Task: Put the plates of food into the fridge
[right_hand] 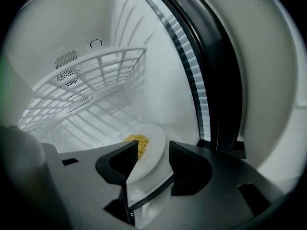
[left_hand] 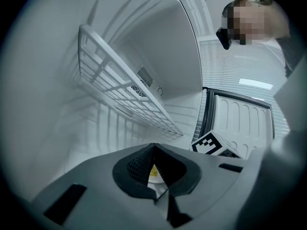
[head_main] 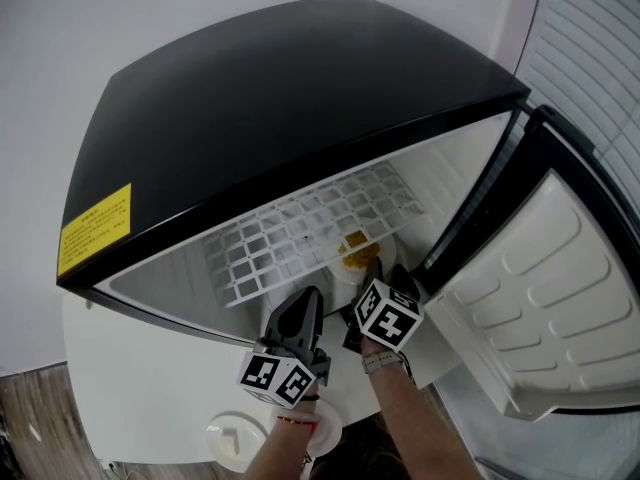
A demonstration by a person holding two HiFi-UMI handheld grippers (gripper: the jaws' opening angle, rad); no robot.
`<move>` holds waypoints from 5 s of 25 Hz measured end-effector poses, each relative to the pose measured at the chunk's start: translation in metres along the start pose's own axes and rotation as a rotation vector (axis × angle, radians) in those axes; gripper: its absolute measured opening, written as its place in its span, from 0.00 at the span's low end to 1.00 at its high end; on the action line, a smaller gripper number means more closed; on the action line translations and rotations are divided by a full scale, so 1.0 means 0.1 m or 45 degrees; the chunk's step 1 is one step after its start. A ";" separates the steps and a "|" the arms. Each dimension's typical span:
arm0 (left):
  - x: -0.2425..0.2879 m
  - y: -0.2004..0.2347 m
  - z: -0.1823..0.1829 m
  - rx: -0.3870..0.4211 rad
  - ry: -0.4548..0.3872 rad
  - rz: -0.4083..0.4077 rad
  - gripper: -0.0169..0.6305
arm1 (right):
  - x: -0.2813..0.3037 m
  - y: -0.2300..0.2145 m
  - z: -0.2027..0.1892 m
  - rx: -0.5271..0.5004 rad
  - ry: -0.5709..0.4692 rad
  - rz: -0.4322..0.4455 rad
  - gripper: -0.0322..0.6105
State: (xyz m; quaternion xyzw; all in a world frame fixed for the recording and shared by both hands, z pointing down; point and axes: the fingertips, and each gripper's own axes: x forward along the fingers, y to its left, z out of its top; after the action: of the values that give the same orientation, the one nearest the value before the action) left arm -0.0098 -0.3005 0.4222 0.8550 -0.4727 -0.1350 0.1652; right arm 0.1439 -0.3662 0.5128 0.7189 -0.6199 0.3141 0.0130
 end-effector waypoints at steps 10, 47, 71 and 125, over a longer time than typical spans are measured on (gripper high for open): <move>-0.11 -0.07 0.03 -0.005 0.001 0.013 0.04 | -0.30 0.26 0.05 -0.200 -0.070 0.169 0.33; -1.53 -0.96 0.83 0.133 -0.138 -0.121 0.04 | -2.70 0.67 -0.22 -0.672 -0.279 0.644 0.06; -2.92 -0.77 0.19 0.206 -0.085 0.096 0.04 | -3.32 0.22 -1.45 -0.734 -0.037 0.667 0.06; -3.02 -0.53 -0.35 0.134 -0.011 0.102 0.04 | -3.00 0.22 -2.83 0.846 0.744 0.711 0.08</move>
State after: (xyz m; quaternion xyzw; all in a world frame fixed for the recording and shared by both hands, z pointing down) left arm -0.1120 -0.0117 0.4545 0.8423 -0.5138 -0.1069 0.1230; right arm -0.0091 0.0096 0.5913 0.3738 -0.6253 0.6730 -0.1275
